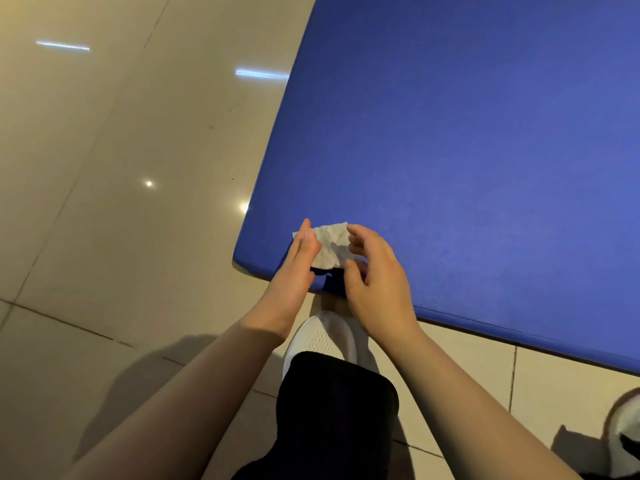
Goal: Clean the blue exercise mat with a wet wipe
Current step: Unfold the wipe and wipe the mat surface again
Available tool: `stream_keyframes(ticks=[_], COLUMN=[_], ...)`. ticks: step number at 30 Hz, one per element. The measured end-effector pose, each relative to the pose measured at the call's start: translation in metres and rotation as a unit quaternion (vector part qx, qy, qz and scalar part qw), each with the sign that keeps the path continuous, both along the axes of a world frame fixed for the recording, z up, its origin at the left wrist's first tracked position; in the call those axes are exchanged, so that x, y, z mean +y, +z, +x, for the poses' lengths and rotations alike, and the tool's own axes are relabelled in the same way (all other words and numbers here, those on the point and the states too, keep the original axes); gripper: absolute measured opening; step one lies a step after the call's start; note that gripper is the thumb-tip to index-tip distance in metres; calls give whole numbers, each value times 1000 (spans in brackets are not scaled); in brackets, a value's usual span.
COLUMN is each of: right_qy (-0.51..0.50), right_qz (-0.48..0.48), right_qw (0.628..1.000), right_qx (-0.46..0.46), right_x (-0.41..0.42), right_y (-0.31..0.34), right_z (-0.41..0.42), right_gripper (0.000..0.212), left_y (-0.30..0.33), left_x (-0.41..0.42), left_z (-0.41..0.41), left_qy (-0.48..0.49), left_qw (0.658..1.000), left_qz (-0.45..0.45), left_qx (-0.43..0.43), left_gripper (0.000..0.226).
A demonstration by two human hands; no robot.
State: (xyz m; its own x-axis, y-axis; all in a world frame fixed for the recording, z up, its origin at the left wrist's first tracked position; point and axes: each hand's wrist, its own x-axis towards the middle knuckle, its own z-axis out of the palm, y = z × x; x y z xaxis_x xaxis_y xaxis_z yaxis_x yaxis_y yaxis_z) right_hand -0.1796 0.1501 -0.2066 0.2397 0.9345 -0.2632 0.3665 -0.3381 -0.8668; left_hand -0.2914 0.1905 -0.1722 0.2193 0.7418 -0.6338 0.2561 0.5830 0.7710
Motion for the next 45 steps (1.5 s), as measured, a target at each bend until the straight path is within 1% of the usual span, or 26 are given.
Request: stream_keyframes(ticks=[2, 3, 7, 8, 10, 12, 14, 16, 19, 22, 23, 24, 25, 26, 27, 28, 29, 30, 32, 33, 34, 35, 38, 39, 42, 45], right_qy=[-1, -1, -21, -15, 23, 77, 119, 145, 130, 121, 111, 97, 82, 71, 68, 78, 101, 136, 234, 280, 319, 350, 401, 408, 408, 366], right_qz=[17, 22, 54, 49, -5, -28, -20, -6, -3, 26, 31, 31, 27, 23, 28, 46, 75, 102, 137, 151, 163, 168, 165, 154, 109, 69], right_qw=[999, 999, 998, 998, 1000, 996, 992, 987, 987, 986, 985, 982, 978, 970, 960, 950, 942, 938, 921, 905, 883, 865, 817, 808, 800, 816], right_qx=[-33, -43, -24, -20, -10, -19, -39, -66, -90, -109, -129, -158, -192, -230, -270, -299, -311, -303, -279, -284, -302, -318, -380, -397, -426, -442], right_x=[-6, -9, -10, -6, -5, -4, -6, -7, -5, 6, 10, 15, 20, 26, 31, 33, 32, 29, 13, 4, -3, -8, -11, -11, -13, -11], right_y=[2, 2, 0, 0, -3, -5, -8, -16, -24, -30, -31, -31, -32, -32, -32, -32, -34, -35, -41, -44, -47, -51, -59, -61, -60, -57], right_z=[-4, -8, -17, -16, -16, -10, -4, 0, 5, 8, 9, 11, 13, 14, 14, 13, 11, 6, -5, -8, -8, -4, 16, 22, 36, 39], right_gripper=[40, 38, 43, 46, 50, 52, 54, 55, 51, 46, 41, 33, 25, 20, 17, 15, 13, 12, 20, 27, 32, 35, 44, 47, 55, 64], left_y=[8, 10, 6, 6, 5, -1, -2, -3, -6, -8, -7, -6, -6, -11, -17, -25, -33, -40, -53, -58, -61, -62, -63, -64, -65, -67], left_x=[-2, -4, -8, -8, -11, -7, -2, 4, 9, 18, 22, 26, 30, 33, 35, 35, 34, 32, 27, 25, 24, 25, 29, 29, 29, 28], left_z=[1, 2, -2, -2, -8, -12, -14, -15, -10, -10, -10, -11, -14, -20, -27, -36, -44, -51, -59, -60, -60, -58, -60, -62, -67, -64], left_qy=[28, 37, 42, 40, 53, 76, 81, 76, 69, 69, 56, 32, 1, -37, -90, -153, -214, -271, -358, -382, -392, -392, -365, -362, -356, -352], left_qw=[998, 996, 988, 985, 981, 977, 973, 973, 975, 975, 981, 991, 999, 995, 962, 905, 854, 817, 772, 757, 750, 750, 778, 784, 795, 796], left_qz=[-20, -38, -54, -63, -80, -80, -86, -91, -97, -104, -94, -70, -28, 45, 138, 212, 244, 235, 178, 164, 163, 164, 160, 163, 163, 157], left_qx=[-49, -73, -136, -154, -167, -183, -199, -198, -189, -183, -160, -113, -35, 76, 217, 334, 408, 451, 494, 504, 508, 507, 487, 478, 463, 467], left_gripper=[32, 25, 37, 32, 26, 38, 53, 63, 60, 61, 56, 48, 41, 39, 41, 47, 56, 64, 71, 70, 70, 69, 59, 56, 61, 57])
